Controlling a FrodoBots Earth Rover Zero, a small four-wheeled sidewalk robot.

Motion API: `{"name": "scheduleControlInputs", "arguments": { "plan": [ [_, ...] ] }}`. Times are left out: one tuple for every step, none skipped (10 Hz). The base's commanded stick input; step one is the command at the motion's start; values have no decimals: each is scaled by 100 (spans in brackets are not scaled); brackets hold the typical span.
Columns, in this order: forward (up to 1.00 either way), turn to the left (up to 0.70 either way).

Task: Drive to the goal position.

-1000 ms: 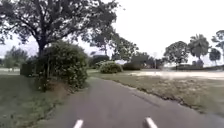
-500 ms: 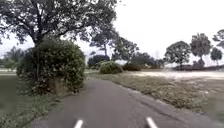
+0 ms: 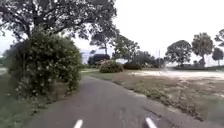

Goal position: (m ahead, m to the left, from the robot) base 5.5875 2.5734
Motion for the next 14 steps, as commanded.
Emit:
{"name": "scheduleControlInputs", "arguments": {
  "plan": [
    [84, 3],
    [84, 3],
    [84, 3],
    [84, 3],
    [84, 32],
    [84, 33],
    [84, 10],
    [84, 3],
    [84, 3],
    [84, 5],
    [84, 19],
    [84, 33],
    [84, 33],
    [84, 3]
  ]
}}
